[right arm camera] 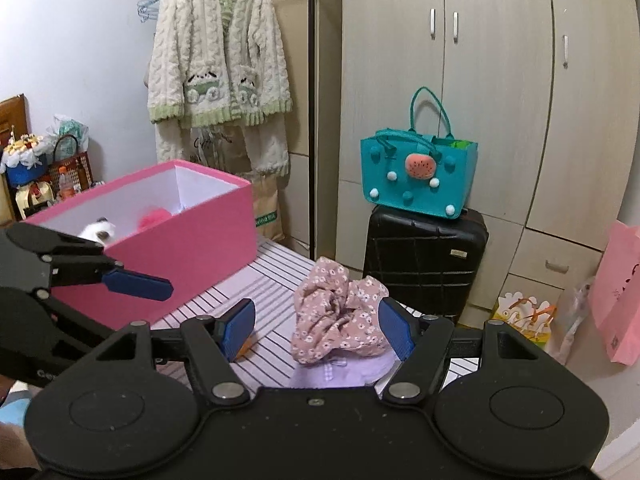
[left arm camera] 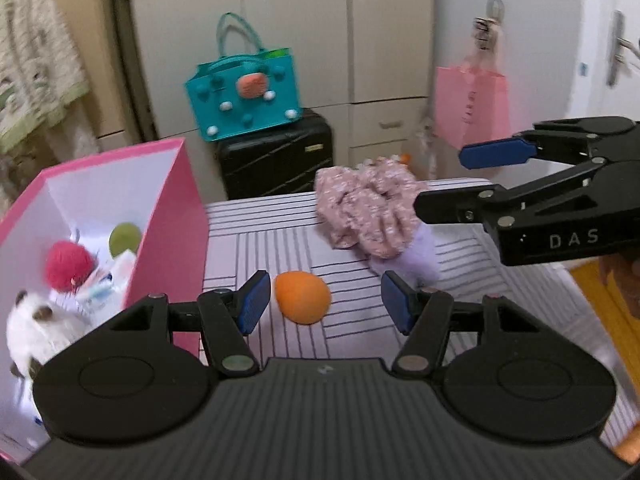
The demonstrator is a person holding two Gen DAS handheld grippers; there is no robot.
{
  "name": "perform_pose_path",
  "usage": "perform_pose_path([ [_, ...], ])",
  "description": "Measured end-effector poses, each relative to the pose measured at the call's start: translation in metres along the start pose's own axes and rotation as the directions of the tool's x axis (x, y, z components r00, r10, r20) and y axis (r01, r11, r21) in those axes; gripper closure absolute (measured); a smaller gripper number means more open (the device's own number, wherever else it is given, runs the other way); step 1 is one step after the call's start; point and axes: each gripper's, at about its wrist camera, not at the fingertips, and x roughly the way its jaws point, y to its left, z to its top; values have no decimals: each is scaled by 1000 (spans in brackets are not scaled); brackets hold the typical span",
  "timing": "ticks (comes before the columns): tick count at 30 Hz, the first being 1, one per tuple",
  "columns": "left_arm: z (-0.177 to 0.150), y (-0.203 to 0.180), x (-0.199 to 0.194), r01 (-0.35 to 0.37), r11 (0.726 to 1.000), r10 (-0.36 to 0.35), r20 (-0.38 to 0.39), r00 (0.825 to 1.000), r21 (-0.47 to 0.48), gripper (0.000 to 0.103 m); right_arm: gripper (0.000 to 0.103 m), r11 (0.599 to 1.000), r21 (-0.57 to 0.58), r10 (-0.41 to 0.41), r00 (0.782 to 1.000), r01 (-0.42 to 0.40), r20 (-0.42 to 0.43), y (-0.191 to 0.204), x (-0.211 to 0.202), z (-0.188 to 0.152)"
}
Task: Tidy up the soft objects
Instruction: 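Withdraw both tools from the box toward the pink floral scrunchie, then close the right tool on the pink floral scrunchie while the left tool closes on the orange sponge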
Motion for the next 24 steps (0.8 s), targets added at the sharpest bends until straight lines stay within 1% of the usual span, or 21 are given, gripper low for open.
perform_pose_path([
  [4,-10,-3,20,-71,997,71,5,997,-18,44,30,1000,-27,-2,1000,1,-22,-3,21,-5],
  [6,-13,-5,28,-94,995,94,5,996,-20,45,25,999,-43,-4,999,2,-34,-5,32,-5],
  [7,-15,-5,32,-98,995,98,1,995,-27,45,19,999,-50,-7,999,5,-41,-5,37,-5],
  [8,-16,-5,36,-99,994,99,-2,995,-38,45,17,998,-54,-13,999,10,-44,-5,41,-6],
  [10,-17,-5,41,-97,994,97,-1,995,-49,45,17,997,-71,-29,998,26,-53,-4,50,-5],
  [15,-18,-6,52,-122,991,123,17,992,-48,45,17,993,-116,-45,996,37,-71,-1,65,-1],
  [18,-18,-2,59,-123,990,124,3,992,-69,45,12,990,-134,-55,994,42,-93,0,75,2],
  [24,-20,5,68,-119,989,118,-15,993,-90,47,13,989,-144,-61,990,42,-130,-4,93,0],
])
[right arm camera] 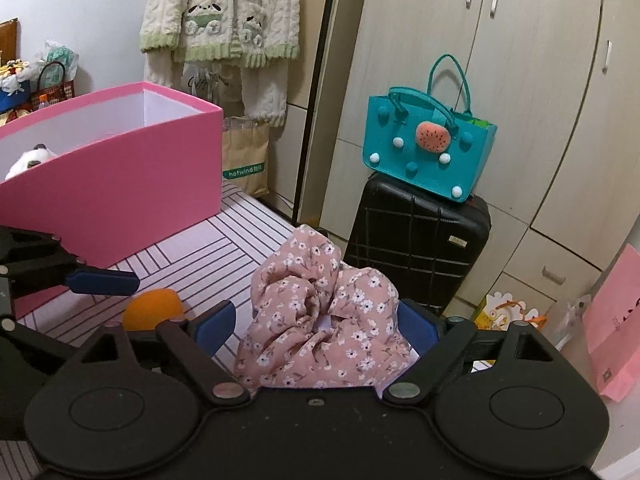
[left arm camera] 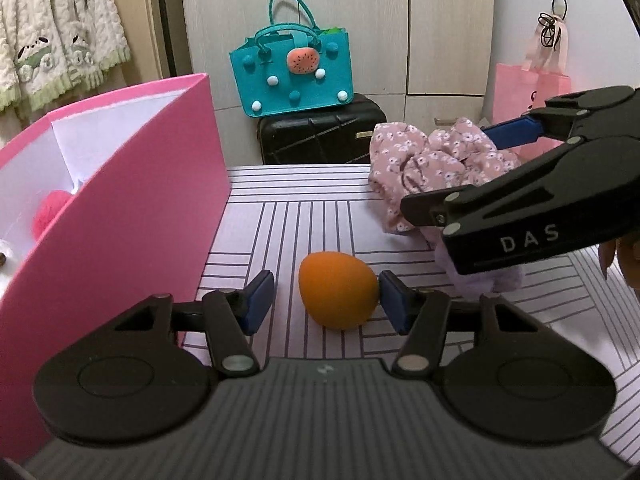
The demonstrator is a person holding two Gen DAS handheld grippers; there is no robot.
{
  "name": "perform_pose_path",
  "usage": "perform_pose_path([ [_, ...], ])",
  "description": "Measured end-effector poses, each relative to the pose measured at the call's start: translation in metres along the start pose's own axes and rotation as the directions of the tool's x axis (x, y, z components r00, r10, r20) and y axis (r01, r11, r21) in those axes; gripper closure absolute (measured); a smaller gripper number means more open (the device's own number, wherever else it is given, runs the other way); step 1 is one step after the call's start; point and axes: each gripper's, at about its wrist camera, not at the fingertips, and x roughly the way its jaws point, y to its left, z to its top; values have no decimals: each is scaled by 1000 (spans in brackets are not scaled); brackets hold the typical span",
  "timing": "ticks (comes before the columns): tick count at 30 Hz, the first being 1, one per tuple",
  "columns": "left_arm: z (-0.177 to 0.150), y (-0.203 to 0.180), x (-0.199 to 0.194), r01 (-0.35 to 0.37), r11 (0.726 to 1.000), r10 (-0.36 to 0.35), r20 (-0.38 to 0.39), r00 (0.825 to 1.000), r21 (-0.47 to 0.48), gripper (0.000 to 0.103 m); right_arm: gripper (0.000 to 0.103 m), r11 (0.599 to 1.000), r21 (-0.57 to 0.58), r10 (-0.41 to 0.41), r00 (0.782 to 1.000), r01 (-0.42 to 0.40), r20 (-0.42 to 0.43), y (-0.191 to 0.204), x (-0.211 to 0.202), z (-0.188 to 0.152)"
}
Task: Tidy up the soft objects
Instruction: 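Close the right tool on the pink floral scrunchie while the left tool closes on the orange sponge, then lift and carry the scrunchie with the right tool while the left tool carries the sponge to the box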
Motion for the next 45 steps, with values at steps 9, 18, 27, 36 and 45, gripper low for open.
perform_pose_path([
  [9,-3,-1,6,31,1000,-31,-20,999,-1,62,62,999,51,-10,1000,10,1,-4,4,-7],
  [18,-4,2,2,52,999,-52,-12,999,-16,63,83,994,107,-23,997,16,68,0,-20,-6],
  [27,-2,7,-20,114,993,-114,0,993,-20,63,83,993,119,-44,991,30,124,12,-51,3],
  [36,-7,16,-62,188,982,-188,-12,982,-8,62,83,977,206,-58,997,46,52,28,-84,-11],
  [45,-22,19,-95,244,970,-243,-70,967,10,62,81,949,313,-30,998,48,-61,45,-113,-35],
])
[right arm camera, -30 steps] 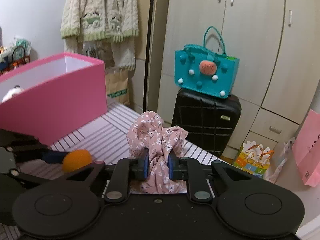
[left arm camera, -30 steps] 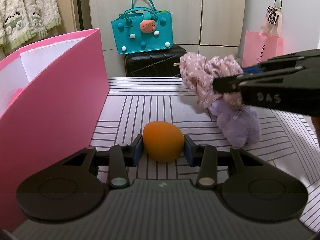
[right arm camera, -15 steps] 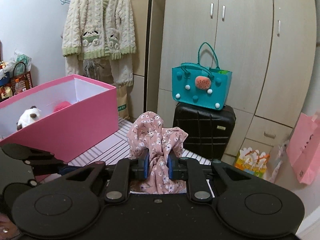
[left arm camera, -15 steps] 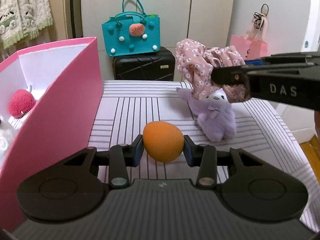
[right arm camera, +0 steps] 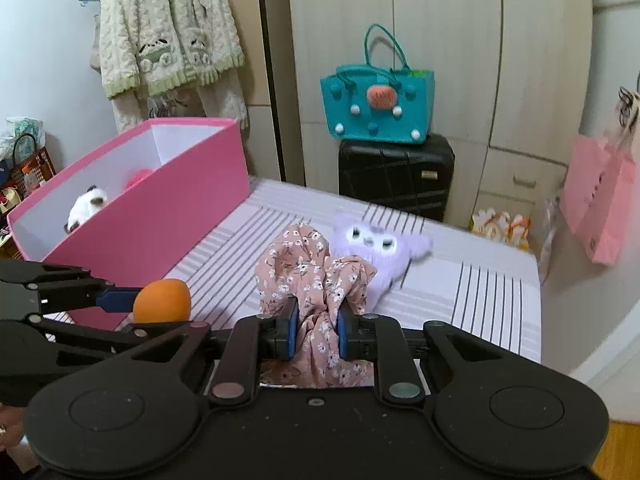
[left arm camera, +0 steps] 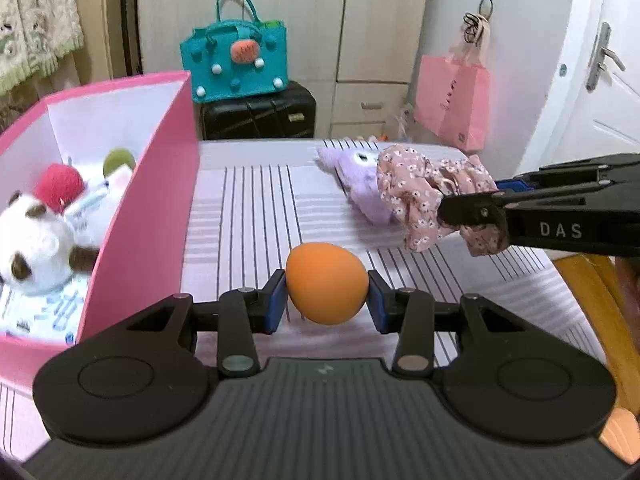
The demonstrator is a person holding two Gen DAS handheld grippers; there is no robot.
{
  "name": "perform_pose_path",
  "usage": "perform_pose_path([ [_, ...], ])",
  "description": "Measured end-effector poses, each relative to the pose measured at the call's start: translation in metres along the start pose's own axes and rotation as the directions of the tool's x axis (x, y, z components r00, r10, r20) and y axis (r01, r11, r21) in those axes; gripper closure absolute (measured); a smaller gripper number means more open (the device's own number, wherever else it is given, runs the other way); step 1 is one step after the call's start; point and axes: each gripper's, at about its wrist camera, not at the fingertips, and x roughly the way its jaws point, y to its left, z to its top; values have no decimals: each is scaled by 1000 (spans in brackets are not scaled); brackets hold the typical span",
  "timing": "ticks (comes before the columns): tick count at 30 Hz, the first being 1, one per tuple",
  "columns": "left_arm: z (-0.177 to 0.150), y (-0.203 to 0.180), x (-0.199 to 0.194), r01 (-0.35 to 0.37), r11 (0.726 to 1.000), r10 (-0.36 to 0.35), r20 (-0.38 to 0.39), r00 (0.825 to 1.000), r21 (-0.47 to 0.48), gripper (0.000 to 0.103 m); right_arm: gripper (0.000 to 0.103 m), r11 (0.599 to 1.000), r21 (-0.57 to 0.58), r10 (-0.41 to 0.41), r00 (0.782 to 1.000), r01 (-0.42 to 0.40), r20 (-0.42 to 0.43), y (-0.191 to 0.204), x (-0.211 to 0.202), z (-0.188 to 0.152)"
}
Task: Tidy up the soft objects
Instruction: 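Lift and carry the scrunchie with the right tool while the left tool carries the sponge to the box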
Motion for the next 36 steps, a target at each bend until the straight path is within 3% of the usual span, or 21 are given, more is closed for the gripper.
perform_pose_path([
  [6,-13,4,-14,11,1000,-10,-45,999,10,62,80,998,46,33,998,-31,-62,11,-11,-19],
  [11,-21,15,-28,58,998,-59,-103,993,-14,62,77,992,91,97,991,-88,-97,21,-22,-31],
  [15,-25,21,-41,27,999,-23,-110,994,42,62,76,986,100,148,982,-137,-116,32,-34,-35],
  [21,-25,39,-59,44,997,-33,-159,987,64,62,76,980,86,192,971,-181,-142,47,-47,-31],
  [27,-23,53,-78,29,986,0,-177,984,162,62,76,978,52,209,965,-203,-159,68,-59,-23],
  [32,-13,74,-91,124,981,-80,-272,959,149,61,76,969,-9,243,955,-248,-169,92,-70,-9],
  [36,-11,88,-100,145,979,-94,-317,944,141,62,76,958,-51,267,946,-280,-183,109,-72,6],
])
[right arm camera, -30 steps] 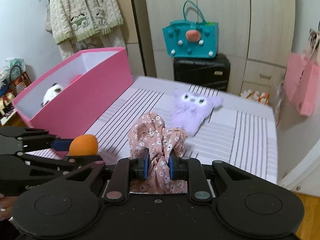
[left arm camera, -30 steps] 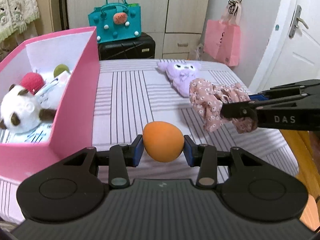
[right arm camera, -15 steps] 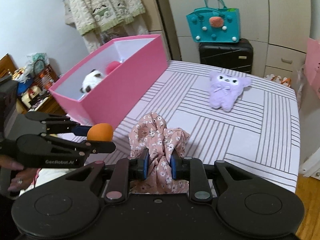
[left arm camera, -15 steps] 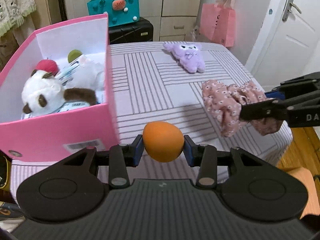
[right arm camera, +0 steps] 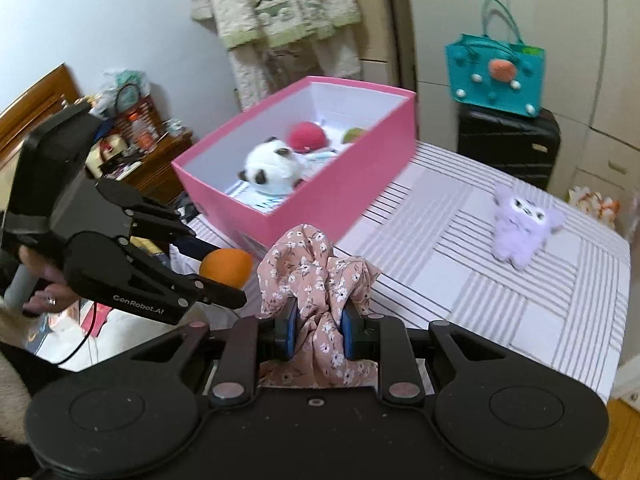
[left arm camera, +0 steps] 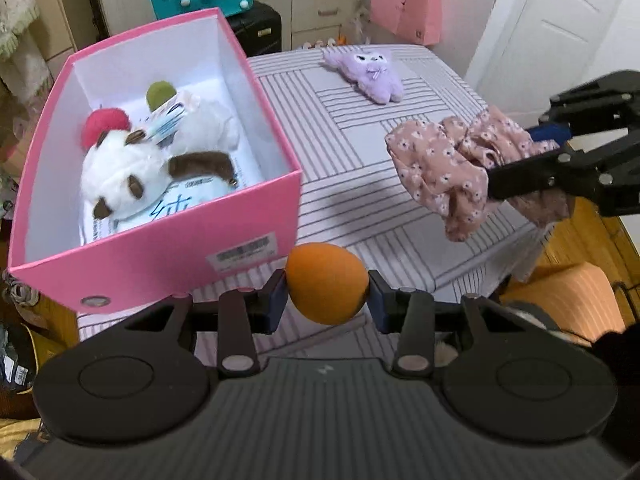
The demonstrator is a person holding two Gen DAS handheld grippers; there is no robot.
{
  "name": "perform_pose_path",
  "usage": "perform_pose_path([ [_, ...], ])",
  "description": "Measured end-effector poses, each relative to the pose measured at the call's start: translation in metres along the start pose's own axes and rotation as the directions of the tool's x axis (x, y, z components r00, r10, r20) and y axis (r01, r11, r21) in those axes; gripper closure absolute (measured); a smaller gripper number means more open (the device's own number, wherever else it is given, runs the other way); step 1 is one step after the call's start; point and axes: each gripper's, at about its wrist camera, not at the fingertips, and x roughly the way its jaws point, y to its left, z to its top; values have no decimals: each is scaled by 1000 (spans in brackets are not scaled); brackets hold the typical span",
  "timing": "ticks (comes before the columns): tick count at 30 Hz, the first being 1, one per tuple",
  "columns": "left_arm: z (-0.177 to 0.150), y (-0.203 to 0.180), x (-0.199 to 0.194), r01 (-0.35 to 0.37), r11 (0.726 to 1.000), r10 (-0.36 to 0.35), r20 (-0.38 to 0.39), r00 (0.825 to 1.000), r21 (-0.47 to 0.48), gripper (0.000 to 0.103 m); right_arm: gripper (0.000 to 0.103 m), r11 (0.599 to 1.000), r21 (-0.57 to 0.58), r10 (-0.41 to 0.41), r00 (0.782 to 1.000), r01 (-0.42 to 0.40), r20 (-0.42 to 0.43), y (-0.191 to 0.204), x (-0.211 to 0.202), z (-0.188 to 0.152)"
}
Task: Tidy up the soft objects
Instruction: 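Lift and carry the scrunchie with the right tool while the left tool carries the sponge to the box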
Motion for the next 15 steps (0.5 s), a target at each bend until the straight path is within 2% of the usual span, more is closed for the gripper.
perform_pose_path([
  [8,8,33,-34,65,998,-65,1,998,-12,61,76,996,-54,64,998,-64,-2,22,4,34],
  [12,19,50,-50,74,997,-74,83,994,5,61,76,994,-86,63,997,-60,38,29,2,54],
  [15,28,74,-51,90,995,-84,150,985,-34,61,76,994,-96,58,996,-51,71,31,5,70],
])
